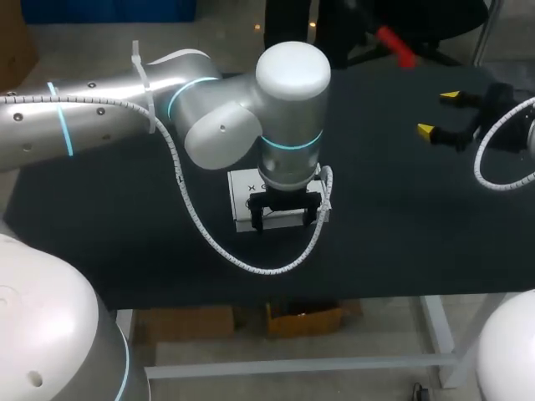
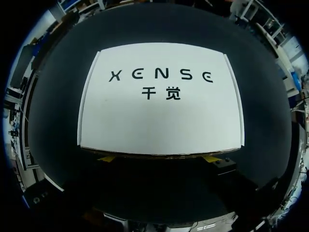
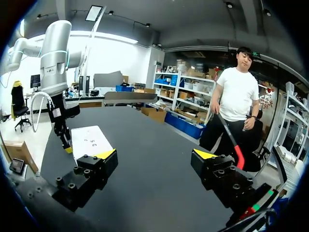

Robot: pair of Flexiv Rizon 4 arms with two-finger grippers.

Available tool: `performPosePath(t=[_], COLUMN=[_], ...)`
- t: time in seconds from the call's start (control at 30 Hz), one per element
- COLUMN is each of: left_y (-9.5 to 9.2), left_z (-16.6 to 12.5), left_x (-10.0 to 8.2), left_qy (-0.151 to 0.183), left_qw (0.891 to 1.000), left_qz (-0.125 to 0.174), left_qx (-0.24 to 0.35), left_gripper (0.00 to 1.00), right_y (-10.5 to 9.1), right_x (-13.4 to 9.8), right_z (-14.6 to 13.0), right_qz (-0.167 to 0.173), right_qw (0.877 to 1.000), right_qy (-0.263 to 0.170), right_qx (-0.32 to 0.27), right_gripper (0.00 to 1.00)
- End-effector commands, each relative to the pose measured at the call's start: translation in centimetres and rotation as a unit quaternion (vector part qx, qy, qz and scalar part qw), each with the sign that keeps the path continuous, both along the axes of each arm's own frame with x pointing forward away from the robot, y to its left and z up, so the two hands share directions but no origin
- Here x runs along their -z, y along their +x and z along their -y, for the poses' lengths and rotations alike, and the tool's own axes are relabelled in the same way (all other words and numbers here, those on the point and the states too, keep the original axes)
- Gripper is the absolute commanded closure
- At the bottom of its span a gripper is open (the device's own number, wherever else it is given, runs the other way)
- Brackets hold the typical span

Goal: Assemble the packaging by folding the flat box into shape, placing the metal phone stand inside, and closing the box properly

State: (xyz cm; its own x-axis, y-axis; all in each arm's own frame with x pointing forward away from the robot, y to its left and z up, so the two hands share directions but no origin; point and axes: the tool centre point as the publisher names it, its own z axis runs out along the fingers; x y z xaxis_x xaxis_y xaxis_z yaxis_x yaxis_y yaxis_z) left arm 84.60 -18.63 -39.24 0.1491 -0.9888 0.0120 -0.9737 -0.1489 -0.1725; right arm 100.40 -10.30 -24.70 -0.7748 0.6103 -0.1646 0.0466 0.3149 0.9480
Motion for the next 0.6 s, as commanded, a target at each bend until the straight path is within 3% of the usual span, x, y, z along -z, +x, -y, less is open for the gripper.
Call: performPosePath(t=[0.03,0.6], left_y=[1.3,7.0], left_z=[-0.1,0.5], left_x=[0.1,0.5], left_qy=[0.0,-0.002], left_qw=[1.0,1.0], left_qz=[-0.005,-0.011], left_qx=[0.0,0.012], left_gripper=[0.0,0.0], right_y=[-0.1,-0.1], right_x=[0.0,0.0], right_z=[0.1,0.1], right_qz=[0.001,0.001], right_qw=[1.0,1.0], right_qy=[0.002,0.002], right_qx=[-0.002,-0.002], right_gripper=[0.0,0.0])
